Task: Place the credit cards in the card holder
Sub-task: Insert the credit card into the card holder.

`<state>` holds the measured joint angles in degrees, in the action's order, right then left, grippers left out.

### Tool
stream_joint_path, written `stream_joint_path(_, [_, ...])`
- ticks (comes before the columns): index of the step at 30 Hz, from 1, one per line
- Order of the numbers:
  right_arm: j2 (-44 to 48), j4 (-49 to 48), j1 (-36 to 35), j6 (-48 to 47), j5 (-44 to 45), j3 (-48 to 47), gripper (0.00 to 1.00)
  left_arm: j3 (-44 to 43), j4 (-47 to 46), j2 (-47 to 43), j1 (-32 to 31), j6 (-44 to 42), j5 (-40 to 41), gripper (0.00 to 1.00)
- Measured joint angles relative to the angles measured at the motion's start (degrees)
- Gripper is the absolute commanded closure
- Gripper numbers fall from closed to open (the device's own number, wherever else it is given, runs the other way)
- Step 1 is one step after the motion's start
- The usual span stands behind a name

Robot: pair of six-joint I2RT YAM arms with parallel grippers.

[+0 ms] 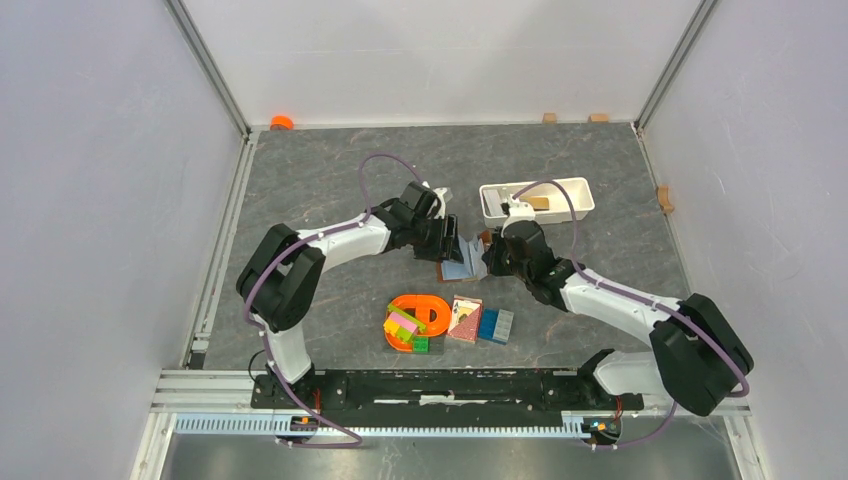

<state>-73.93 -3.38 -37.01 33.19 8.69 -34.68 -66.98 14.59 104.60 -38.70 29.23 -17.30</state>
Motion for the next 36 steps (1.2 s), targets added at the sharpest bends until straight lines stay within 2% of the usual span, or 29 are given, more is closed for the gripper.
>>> stream_joint_path(8, [-1.0,-3.2,1.2,1.3,-0.1,3.4,1.00,2.0,-4.5,0.0,0.0,0.1,-4.3,0.39])
stream_joint_path(17, [-1.0,-8.9,5.9,3.7,-5.1,7.8,1.00,4.7,-12.0,0.0,0.0,0.6,-8.9,0.37])
stream_joint_path(23, [-1.0,-11.1,7.9,5.0,-8.9,8.9,1.00,6.1,-17.8,0.0,0.5,4.3,-12.2,0.37])
stream_joint_path(31, [-1.0,-12.9,9.5,6.4,-12.6,9.7,1.00,6.4,-20.6,1.6,2.1,6.6,-13.1,0.45])
stream_joint_path(34, [-1.0,-12.9,9.9,6.6,-13.3,9.7,1.00,6.4,-20.3,2.5,2.5,7.0,-12.8,0.53])
stream_joint_path(36, [-1.0,-12.9,10.2,6.7,-13.8,9.7,1.00,6.4,-20.2,3.2,2.6,7.2,-12.8,0.62])
